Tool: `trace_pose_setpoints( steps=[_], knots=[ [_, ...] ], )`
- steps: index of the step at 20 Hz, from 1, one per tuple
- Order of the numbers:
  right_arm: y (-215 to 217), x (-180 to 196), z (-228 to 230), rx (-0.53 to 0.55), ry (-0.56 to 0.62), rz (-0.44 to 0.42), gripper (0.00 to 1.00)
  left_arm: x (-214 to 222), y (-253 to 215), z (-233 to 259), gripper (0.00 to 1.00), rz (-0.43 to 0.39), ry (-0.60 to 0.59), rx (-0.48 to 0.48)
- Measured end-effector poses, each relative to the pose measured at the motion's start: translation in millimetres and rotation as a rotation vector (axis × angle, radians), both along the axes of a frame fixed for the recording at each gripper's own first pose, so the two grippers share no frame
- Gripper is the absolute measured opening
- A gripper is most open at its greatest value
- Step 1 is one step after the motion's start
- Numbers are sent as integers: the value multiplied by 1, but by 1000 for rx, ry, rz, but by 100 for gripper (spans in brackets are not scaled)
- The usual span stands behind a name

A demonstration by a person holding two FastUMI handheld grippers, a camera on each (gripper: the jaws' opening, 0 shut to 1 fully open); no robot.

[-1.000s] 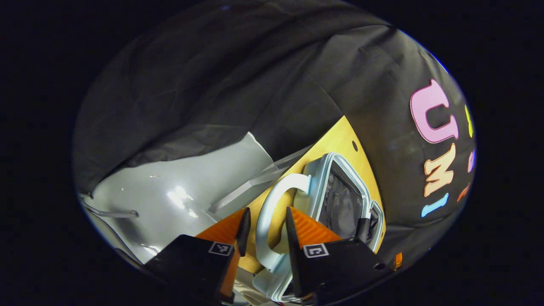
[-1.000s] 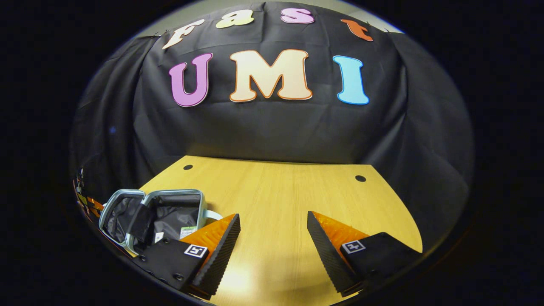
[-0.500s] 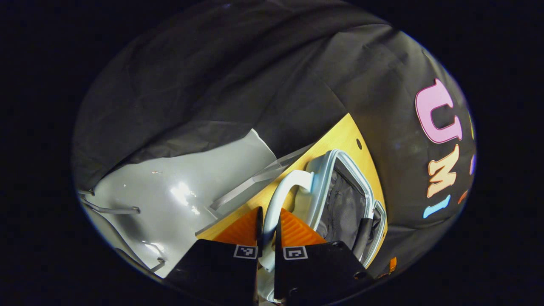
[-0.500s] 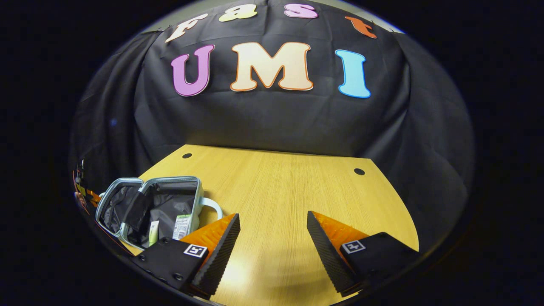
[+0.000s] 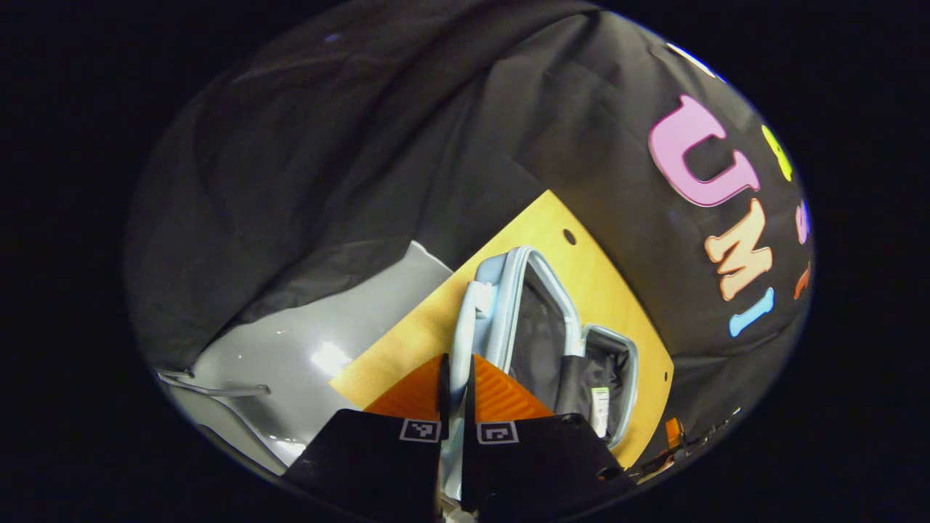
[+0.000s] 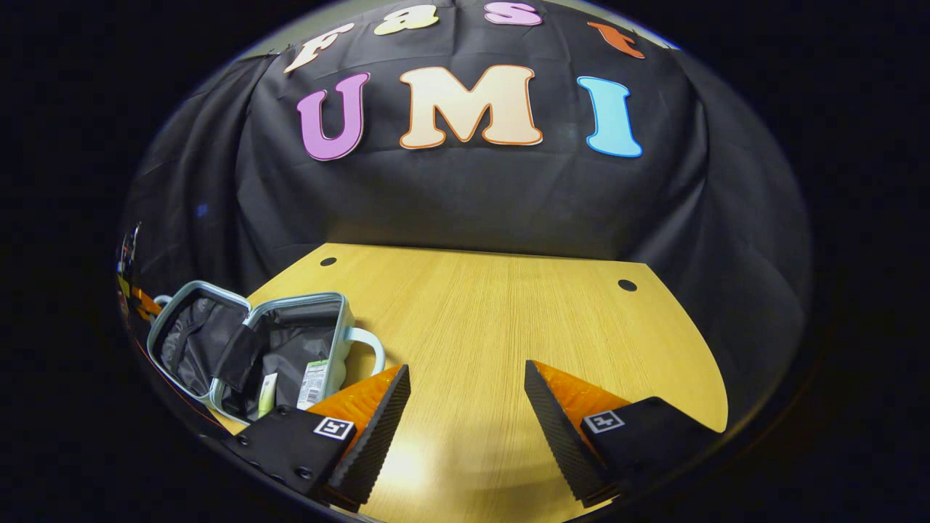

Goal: First open the suitcase, pack the skin care products into it, and then close the suitcase.

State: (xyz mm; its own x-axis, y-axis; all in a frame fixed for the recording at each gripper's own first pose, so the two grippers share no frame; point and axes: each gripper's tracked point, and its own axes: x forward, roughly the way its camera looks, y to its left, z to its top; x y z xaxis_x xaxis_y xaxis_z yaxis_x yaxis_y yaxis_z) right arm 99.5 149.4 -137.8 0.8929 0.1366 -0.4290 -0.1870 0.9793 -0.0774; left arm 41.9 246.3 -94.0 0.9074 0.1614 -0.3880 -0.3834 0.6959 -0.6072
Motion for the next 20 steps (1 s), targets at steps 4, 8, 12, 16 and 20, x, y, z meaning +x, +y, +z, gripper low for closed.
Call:
trace_pose_setpoints(
  steps=[4, 8, 12, 16, 20],
  knots=[
    [-6, 6, -3, 56, 7, 9, 98, -6, -46, 54, 3, -18, 0, 126],
    [-17, 14, -2, 59, 2, 38, 98, 1, -96, 91, 3, -43, 15, 246],
    [-30, 21, -17, 53, 6, 66, 98, 13, -149, 116, 4, -83, 22, 328],
    [-46, 19, -20, 46, 20, 81, 98, 41, -214, 139, 7, -170, -19, 340],
    [-56, 9, -23, 71, 42, 105, 98, 83, -280, 145, 7, -294, -46, 340]
  ],
)
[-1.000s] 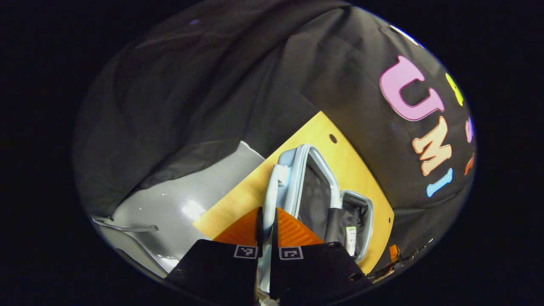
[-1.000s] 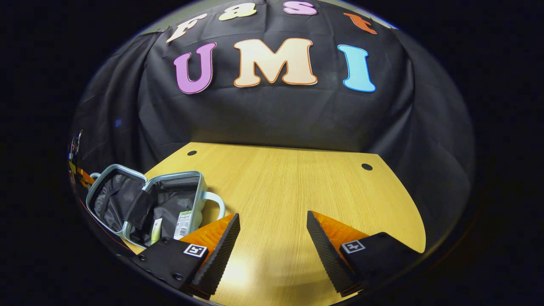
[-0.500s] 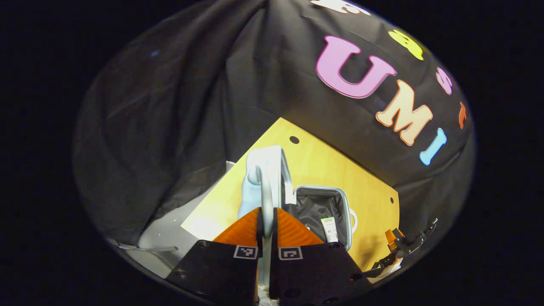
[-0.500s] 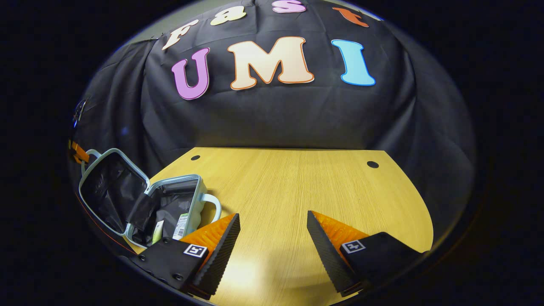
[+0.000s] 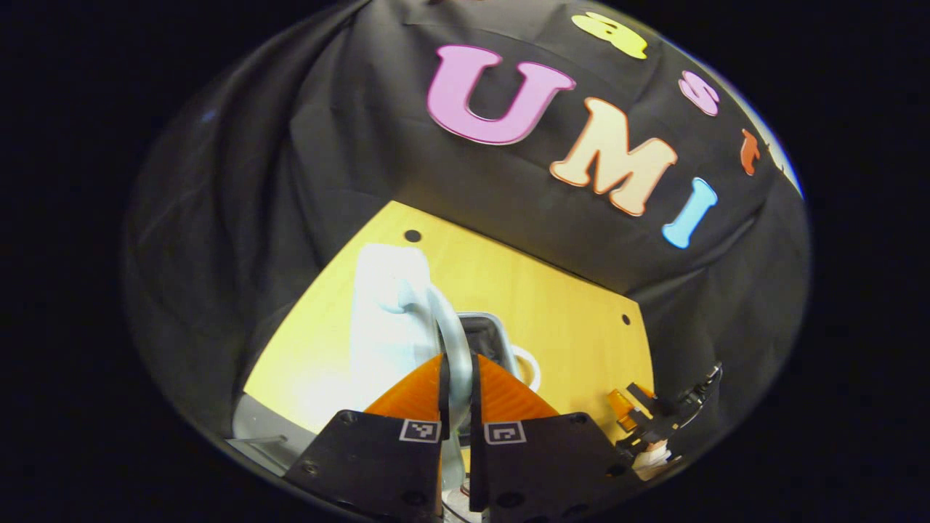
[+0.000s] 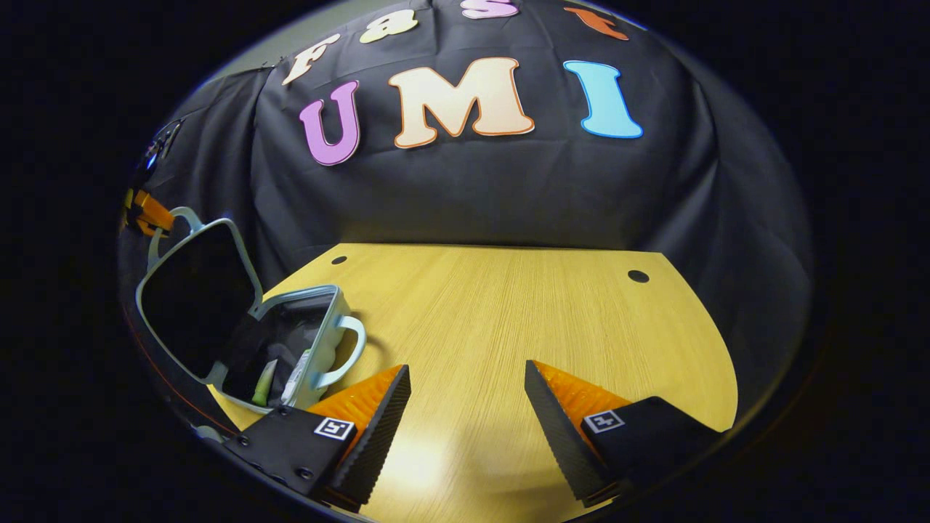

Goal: First open the suitcase, pack the skin care products into it, and then close the suitcase.

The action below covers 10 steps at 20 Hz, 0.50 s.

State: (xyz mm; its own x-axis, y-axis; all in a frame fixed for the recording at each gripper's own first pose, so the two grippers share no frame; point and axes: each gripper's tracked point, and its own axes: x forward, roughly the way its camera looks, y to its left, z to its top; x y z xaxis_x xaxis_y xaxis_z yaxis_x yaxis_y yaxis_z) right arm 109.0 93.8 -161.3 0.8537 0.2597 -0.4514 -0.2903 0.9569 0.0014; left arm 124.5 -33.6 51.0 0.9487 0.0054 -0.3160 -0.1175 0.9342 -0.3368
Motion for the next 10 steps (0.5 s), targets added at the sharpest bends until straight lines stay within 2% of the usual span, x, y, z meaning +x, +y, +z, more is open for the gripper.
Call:
trace_pose_setpoints(
  steps=[6, 10],
  knots=[
    [-14, 2, 10, 24, -5, -7, 98, 64, -83, -30, 8, -178, 100, 45],
    [-30, 6, 19, 11, -24, -35, 98, 102, -131, -71, 8, -255, 193, 12]
  ],
)
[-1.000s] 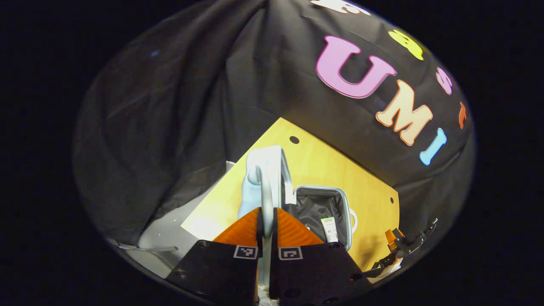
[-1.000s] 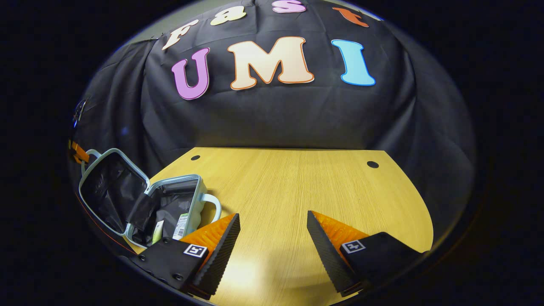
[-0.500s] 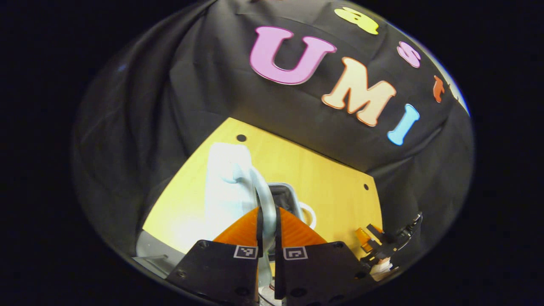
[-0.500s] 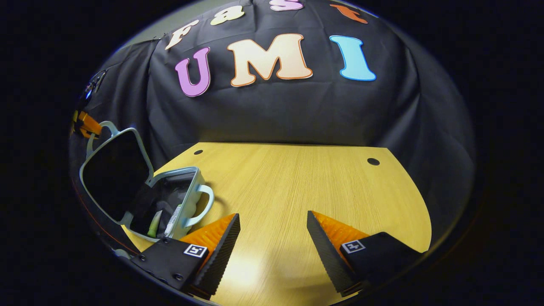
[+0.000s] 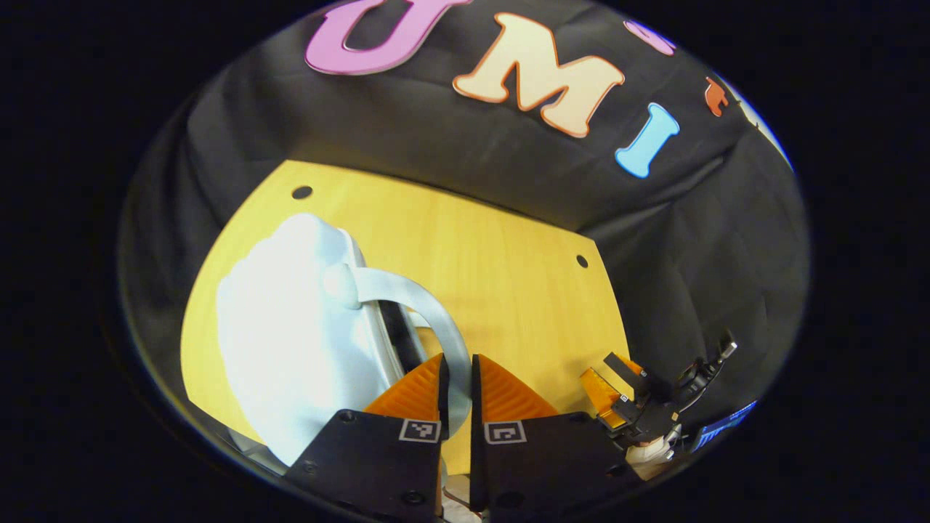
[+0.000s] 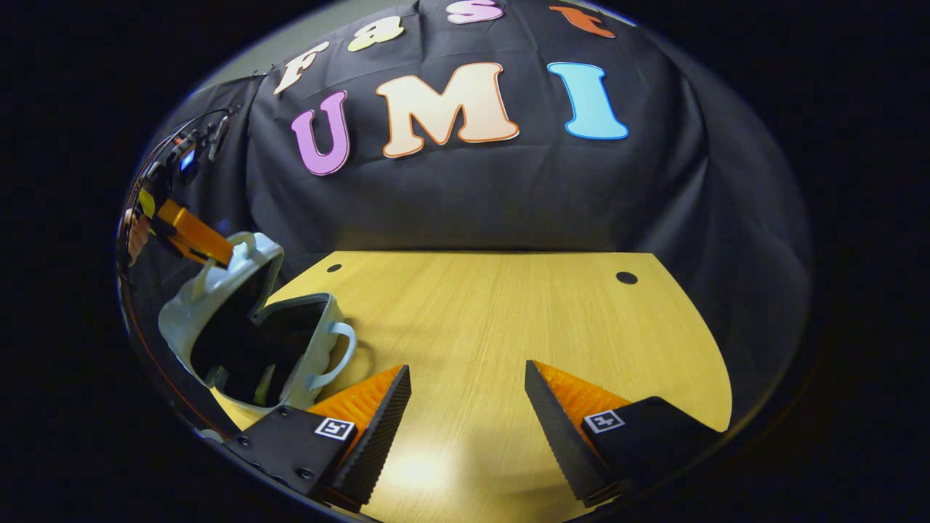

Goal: First open the suitcase, pack the skin care products into it, and then close the suitcase.

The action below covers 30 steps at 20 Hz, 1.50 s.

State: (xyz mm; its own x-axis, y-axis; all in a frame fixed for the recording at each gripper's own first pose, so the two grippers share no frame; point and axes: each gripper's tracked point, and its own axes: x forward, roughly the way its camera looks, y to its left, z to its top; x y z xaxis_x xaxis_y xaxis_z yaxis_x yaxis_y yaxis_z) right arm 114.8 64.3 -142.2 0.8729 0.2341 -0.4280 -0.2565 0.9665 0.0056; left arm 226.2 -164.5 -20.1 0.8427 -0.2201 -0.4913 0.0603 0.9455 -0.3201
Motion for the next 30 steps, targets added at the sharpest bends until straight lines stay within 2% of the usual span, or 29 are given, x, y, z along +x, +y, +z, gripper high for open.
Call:
trace_pose_setpoints(
  steps=[3, 4, 5, 11, 16, 18, 19, 20, 21, 22, 23, 24, 25, 27, 30],
  knots=[
    [-7, -1, 6, -8, -9, -6, 98, 19, -13, -36, 8, -13, 69, 26],
    [-9, -3, 6, -13, -11, -9, 98, 27, -17, -44, 11, -10, 90, 36],
    [-11, -6, 6, -17, -11, -10, 98, 34, -20, -52, 8, -5, 112, 45],
    [-17, -19, 4, -5, -3, -22, 98, 65, -29, -103, 8, 49, 262, 81],
    [-36, -20, 11, -2, -17, -40, 98, 72, -24, -114, 10, 114, 285, 190],
    [-46, -18, 18, 22, -28, -58, 98, 63, -26, -97, 18, 108, 253, 247],
    [-50, -17, 23, 32, -36, -65, 98, 58, -26, -91, 33, 105, 242, 284],
    [-55, -16, 25, 38, -44, -74, 98, 58, -33, -91, 39, 100, 225, 305],
    [-61, -16, 28, 40, -51, -82, 98, 54, -38, -88, 56, 91, 208, 315],
    [-65, -16, 31, 41, -58, -88, 98, 46, -42, -82, 59, 94, 188, 328],
    [-70, -16, 35, 44, -64, -92, 98, 41, -45, -76, 69, 101, 158, 342],
    [-73, -16, 38, 47, -70, -94, 98, 35, -49, -70, 72, 105, 134, 355],
    [-77, -16, 41, 49, -75, -96, 98, 28, -53, -65, 80, 107, 112, 362],
    [-83, -18, 46, 46, -87, -98, 98, 14, -63, -58, 91, 101, 84, 372],
    [-92, -22, 54, 41, -103, -95, 98, -7, -77, -55, 91, 88, 54, 374]
  ],
)
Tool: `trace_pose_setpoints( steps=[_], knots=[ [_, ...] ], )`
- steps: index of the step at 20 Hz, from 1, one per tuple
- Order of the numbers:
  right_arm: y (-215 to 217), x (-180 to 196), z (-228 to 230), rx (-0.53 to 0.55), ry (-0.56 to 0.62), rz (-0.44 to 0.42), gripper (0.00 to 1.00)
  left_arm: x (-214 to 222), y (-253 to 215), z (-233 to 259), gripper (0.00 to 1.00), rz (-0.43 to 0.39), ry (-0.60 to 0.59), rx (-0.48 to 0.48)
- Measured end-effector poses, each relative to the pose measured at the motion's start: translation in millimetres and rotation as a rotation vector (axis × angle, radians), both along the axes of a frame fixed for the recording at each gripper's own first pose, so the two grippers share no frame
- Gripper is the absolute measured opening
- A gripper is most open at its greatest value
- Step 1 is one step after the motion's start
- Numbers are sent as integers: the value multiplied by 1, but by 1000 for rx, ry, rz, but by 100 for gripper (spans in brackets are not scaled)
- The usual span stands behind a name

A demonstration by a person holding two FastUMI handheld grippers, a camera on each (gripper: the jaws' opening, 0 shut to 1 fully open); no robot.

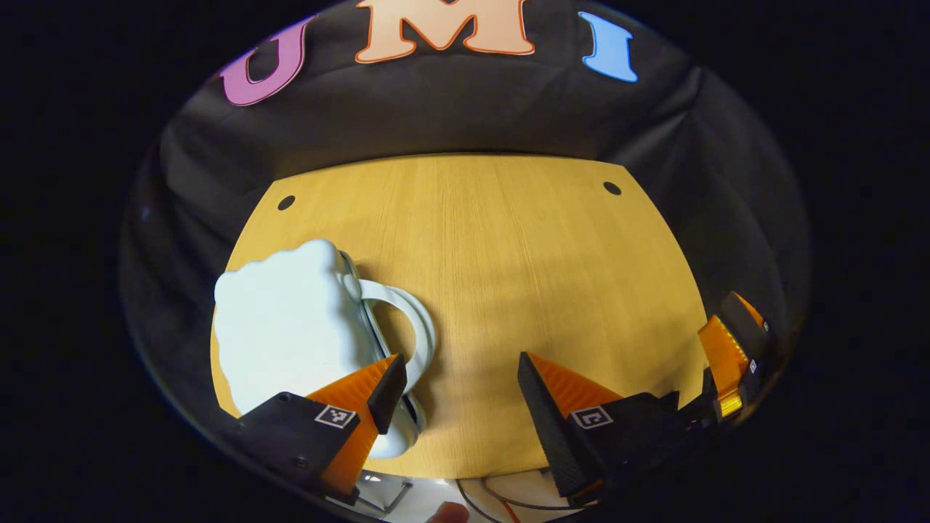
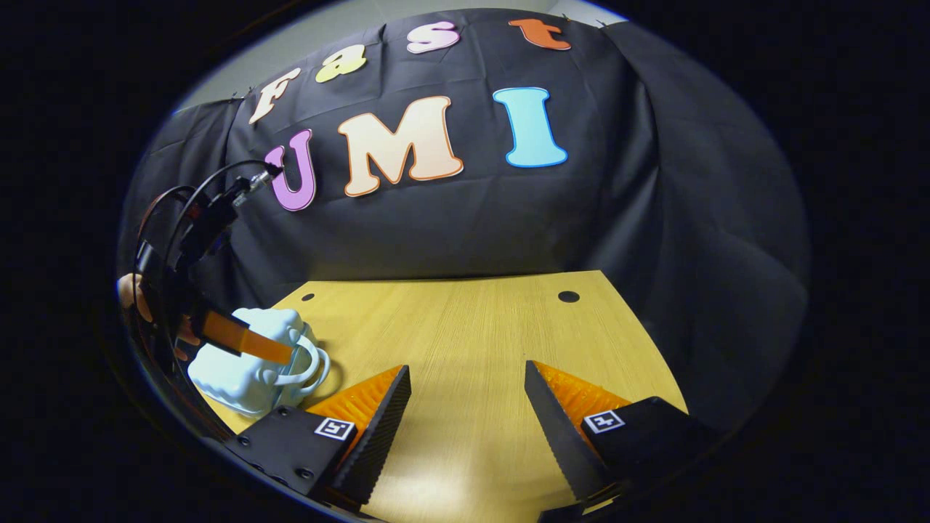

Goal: First open the suitcase, pack the skin care products into it, and then close the suitcase.

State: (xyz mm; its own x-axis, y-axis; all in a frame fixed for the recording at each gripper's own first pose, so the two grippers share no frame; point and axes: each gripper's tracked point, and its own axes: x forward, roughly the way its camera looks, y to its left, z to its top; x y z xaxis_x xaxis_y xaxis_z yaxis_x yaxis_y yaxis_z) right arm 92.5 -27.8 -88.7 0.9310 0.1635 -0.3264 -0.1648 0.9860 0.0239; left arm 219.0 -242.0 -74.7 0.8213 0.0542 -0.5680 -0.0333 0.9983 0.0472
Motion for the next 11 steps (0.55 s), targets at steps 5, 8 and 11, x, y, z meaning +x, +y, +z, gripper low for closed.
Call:
trace_pose_setpoints(
  steps=[5, 8, 11],
  knots=[
    [-12, -8, 5, -13, -16, 16, 98, -29, -19, -2, 91, -18, -19, -24],
    [-16, -12, 5, -31, -22, 24, 98, -40, -21, -5, 91, -13, -26, -25],
    [-14, -15, 7, -29, -25, 22, 98, -45, -21, -7, 91, -14, -16, -32]
  ],
)
